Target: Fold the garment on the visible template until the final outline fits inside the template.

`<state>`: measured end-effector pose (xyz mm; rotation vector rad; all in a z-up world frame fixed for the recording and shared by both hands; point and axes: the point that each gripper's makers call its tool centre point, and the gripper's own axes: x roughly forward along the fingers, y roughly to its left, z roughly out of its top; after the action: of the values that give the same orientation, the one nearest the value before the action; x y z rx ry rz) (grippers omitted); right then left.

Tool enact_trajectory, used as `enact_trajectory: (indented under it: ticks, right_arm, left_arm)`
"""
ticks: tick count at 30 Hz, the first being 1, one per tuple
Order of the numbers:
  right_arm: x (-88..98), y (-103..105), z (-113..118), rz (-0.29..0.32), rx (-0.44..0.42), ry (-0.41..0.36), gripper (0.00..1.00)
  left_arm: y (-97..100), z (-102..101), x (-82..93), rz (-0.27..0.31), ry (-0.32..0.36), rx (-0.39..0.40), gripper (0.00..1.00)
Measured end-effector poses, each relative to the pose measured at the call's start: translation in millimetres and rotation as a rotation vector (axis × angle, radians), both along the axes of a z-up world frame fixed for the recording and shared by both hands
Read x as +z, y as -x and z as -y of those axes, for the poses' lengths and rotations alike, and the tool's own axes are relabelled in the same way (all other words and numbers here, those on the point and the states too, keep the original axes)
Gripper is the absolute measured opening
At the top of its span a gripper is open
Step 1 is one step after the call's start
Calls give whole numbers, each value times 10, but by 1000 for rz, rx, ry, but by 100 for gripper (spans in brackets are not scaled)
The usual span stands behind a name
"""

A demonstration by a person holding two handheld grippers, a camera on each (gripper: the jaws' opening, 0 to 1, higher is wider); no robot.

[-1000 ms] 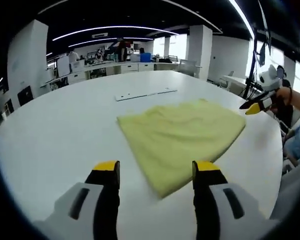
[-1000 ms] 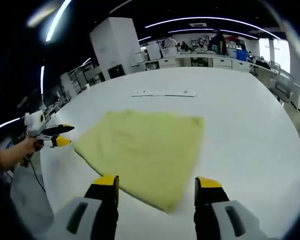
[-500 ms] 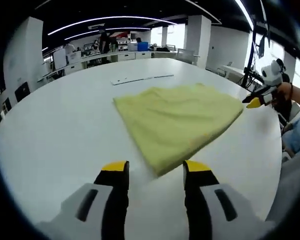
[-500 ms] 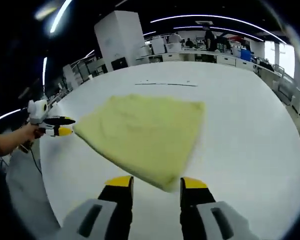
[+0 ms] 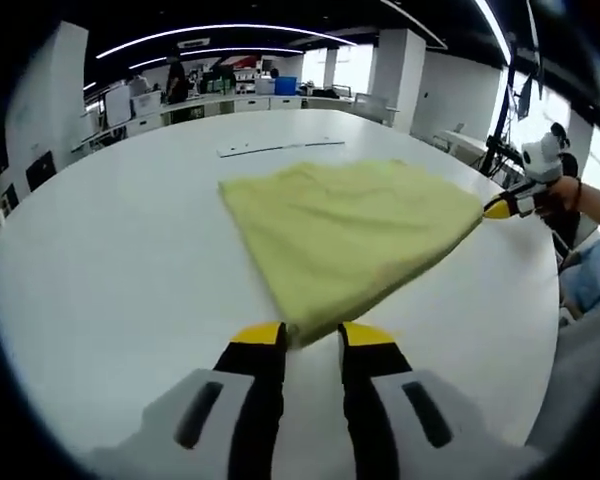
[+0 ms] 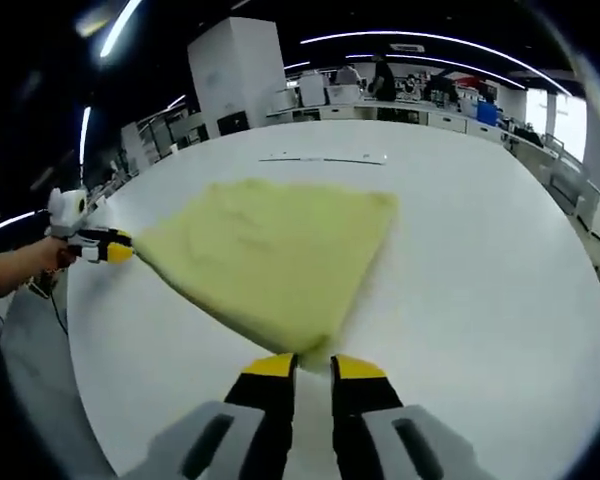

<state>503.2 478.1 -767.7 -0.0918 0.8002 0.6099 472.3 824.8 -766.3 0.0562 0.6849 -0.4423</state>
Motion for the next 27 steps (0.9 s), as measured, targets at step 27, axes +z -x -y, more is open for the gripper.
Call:
enact_trajectory:
  ticks: [27]
  right_arm:
    - [21, -21, -22, -1, 22, -24, 2]
  left_arm:
    - [-5, -24, -2, -11, 6, 14, 4]
